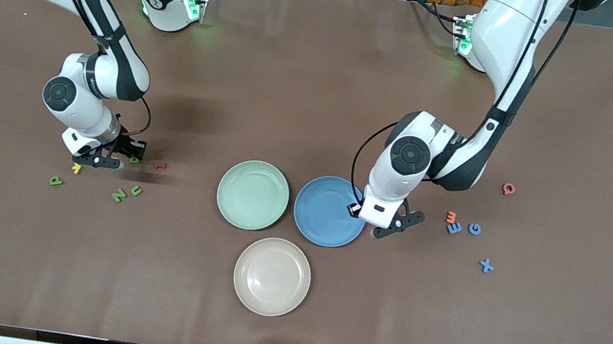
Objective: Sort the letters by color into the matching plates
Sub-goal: 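Place the blue a on the blue plate with the left gripper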
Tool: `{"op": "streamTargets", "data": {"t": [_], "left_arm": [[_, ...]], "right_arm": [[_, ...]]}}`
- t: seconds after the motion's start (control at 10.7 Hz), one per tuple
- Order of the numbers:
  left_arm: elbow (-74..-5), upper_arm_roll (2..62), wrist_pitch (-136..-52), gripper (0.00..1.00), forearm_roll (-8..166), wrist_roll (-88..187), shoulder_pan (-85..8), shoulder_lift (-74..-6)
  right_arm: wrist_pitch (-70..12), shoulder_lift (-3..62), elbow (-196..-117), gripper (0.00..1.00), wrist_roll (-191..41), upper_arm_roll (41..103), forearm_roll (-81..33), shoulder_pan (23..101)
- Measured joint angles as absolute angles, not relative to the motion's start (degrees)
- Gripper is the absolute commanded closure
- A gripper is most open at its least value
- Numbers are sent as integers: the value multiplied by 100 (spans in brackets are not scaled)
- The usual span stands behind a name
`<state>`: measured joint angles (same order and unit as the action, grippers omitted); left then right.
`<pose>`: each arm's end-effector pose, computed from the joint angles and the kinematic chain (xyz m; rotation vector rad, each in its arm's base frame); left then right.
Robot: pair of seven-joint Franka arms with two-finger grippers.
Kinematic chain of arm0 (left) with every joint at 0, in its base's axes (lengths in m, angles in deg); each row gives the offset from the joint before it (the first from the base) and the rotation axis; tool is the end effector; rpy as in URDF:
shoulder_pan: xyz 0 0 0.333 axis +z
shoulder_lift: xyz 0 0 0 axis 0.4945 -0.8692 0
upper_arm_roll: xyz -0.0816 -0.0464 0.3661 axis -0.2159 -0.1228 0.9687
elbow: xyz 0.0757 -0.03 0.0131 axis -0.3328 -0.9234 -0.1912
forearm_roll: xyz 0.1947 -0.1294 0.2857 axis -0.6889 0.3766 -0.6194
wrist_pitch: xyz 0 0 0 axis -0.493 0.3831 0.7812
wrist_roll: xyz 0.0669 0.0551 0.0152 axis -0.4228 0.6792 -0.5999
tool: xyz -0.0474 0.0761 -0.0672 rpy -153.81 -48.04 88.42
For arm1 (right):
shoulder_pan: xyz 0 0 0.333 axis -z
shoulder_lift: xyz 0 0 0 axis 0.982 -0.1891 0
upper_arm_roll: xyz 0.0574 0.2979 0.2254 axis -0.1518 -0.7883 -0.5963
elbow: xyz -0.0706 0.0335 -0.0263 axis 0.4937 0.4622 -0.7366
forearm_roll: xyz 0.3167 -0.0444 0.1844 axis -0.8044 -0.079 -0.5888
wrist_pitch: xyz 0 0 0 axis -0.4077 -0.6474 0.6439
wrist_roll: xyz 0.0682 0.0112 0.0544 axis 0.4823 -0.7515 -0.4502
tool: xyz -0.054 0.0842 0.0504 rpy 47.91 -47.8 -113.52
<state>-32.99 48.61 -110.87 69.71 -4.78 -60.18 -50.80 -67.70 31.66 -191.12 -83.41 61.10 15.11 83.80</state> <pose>0.6086 -0.3797 0.3180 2.9804 0.7552 0.0716 0.5278 0.0077 0.2485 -3.1234 0.0243 0.0294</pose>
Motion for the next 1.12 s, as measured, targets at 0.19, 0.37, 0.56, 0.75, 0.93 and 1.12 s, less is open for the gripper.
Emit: {"op": "streamTargets", "data": {"t": [0.19,0.37,0.56,0.75,0.93,1.12], "left_arm": [[-3261,4859,-11349,100,6971,-478,-6081,-5179],[-3252,4857,-11454,100,6971,-478,-6160,-5252],[-3242,4856,-11605,100,6971,-478,-6211,-5287],[-3219,4855,-11675,0,6971,-478,-6271,-5305],[-3216,4855,-11681,0,6965,-211,-6291,-5313],[-3216,4860,-11684,0,6965,-38,-6292,-5328]], "right_arm": [[-6770,3166,-19112,81,-8339,6110,1511,8380],[-6770,3166,-19112,81,-8335,6110,1512,8380],[-6770,3166,-19112,82,-8333,6110,1512,8380],[-6768,3167,-19107,82,-8331,6107,1512,8379],[-6772,3167,-19079,83,-8329,6087,1512,8374],[-6780,3167,-19030,83,-8329,6082,1512,8374]]}}
